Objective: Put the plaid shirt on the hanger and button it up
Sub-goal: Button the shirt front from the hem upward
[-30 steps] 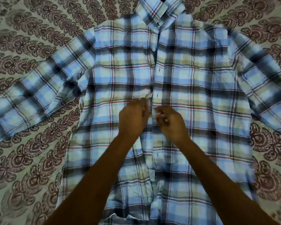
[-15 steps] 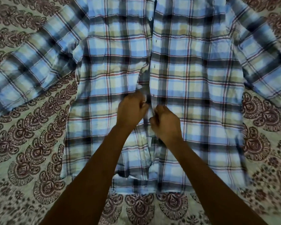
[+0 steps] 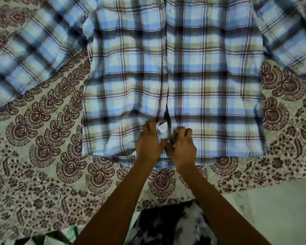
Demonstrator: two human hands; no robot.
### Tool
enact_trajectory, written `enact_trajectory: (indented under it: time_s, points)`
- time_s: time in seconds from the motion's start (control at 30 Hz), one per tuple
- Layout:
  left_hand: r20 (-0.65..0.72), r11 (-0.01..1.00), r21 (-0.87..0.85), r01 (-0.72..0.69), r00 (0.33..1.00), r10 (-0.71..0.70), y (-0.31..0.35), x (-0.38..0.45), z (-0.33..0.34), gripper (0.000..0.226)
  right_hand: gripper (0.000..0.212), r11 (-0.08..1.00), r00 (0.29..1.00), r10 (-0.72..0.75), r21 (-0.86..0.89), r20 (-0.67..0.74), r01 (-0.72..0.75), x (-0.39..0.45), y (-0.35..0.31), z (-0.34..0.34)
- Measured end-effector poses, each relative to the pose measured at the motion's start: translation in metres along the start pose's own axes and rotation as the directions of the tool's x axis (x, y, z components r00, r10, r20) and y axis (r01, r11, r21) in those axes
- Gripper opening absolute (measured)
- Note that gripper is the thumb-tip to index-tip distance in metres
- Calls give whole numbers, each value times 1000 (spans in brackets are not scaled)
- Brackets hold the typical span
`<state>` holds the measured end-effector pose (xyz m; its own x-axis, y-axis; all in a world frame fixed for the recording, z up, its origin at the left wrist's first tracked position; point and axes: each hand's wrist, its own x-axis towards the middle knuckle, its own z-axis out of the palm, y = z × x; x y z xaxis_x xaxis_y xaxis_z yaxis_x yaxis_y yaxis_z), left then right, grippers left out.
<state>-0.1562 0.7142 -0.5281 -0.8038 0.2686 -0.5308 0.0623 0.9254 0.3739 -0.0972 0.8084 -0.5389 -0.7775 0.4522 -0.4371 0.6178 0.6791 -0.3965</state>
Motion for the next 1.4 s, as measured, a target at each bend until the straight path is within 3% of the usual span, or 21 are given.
enact_trajectory:
  time_s: [0.17,0.33,0.4,0.5,0.57,0.6,0.7,0.77,0.83,1.0,1.1,1.17,1.27,1.4]
  points:
    - [-79,998,-57,13,997,-18,10,-7,15,69,29,1000,1000,-7,3,11,7,-13,4,0]
    - [-193,953,-246,-177,972,131,-7,-26,7,47,40,971,974,-206,103,-96,216,-26,15,-9]
    - [-77,939,-228,-257,966,246,-20,-36,7,42,42,959,965,-249,116,-81,258,-32,21,-4]
    - [236,927,-248,-283,910,341,-26,-43,12,45,43,959,967,-253,122,-27,254,-39,27,3]
    - [291,909,-284,-306,875,386,-27,-45,17,45,48,960,965,-262,98,0,260,-42,29,8]
    - [262,908,-297,-295,889,375,-27,-46,18,41,52,961,965,-262,92,12,260,-43,30,10]
    - [109,951,-114,-287,948,299,-36,-50,16,40,55,964,970,-243,113,9,241,-47,31,10]
    - [132,947,129,-294,952,277,-45,-53,17,59,45,965,972,-235,119,-2,234,-51,32,8]
    - [97,947,189,-259,965,244,-52,-55,17,63,39,962,968,-250,113,-10,249,-53,33,6]
    - [0,979,-189,-72,997,73,-52,-55,12,21,44,953,955,-295,81,40,291,-57,37,7]
    - [137,789,-592,165,985,-103,-42,-51,-2,16,47,943,944,-322,108,69,314,-56,38,6]
    - [173,837,-522,162,981,-83,-43,-49,-5,17,45,946,947,-313,111,69,304,-54,38,5]
    - [146,973,-194,124,985,-97,-51,-46,0,23,41,948,946,-313,84,83,306,-54,39,6]
    - [40,988,18,151,988,-151,-32,-44,-9,22,43,964,958,-265,42,113,262,-53,38,6]
